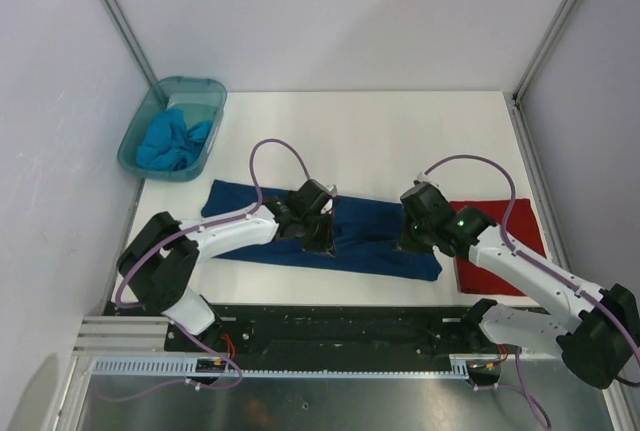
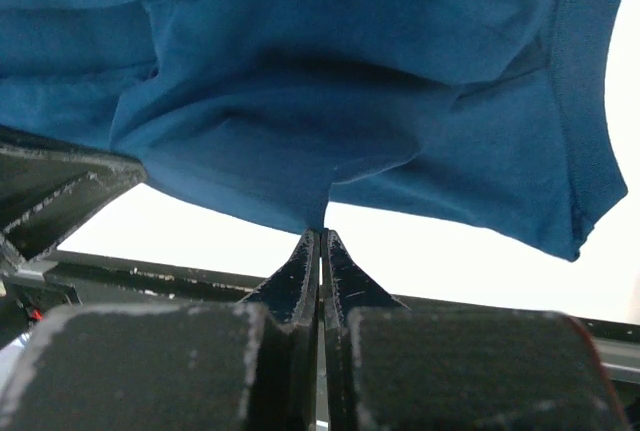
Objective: Fold and stack the t-shirts
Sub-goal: Fold the other side of the tshirt into a rectangle
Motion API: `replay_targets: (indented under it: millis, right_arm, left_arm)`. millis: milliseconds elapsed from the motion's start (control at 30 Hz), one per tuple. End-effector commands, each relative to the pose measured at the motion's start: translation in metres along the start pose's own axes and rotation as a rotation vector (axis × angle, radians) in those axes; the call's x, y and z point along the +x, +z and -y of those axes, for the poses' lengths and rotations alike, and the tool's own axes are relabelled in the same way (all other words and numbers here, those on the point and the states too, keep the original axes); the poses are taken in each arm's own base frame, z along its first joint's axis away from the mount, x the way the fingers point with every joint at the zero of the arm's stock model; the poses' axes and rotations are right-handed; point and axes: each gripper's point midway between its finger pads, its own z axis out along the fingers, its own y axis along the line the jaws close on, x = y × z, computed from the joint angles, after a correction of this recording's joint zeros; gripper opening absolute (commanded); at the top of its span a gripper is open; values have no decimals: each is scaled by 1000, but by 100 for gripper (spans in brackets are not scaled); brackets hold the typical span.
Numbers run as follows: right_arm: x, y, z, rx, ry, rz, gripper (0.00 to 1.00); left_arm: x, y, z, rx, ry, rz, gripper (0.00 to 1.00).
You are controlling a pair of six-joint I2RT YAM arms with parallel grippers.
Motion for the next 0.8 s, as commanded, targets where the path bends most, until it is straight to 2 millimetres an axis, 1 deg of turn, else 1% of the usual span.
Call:
replay_targets:
  millis: [0, 133, 267, 467, 767]
  right_arm:
    - [2, -16, -17, -41, -17, 24, 0]
    - [20, -18, -33, -70, -27, 0, 0]
    - [32, -21, -42, -86, -30, -13, 0]
    - [32, -28, -49, -99, -28, -4, 0]
    - [36, -33, -63, -117, -40, -6, 0]
  left_arm:
    - [-8, -12, 3, 22, 3, 43, 0]
    - [-6, -12, -1, 14, -1, 43, 0]
    - [-7, -16, 0, 17, 1, 55, 0]
    - [-5, -18, -3, 15, 1, 57, 0]
    - [1, -18, -9, 8, -1, 52, 0]
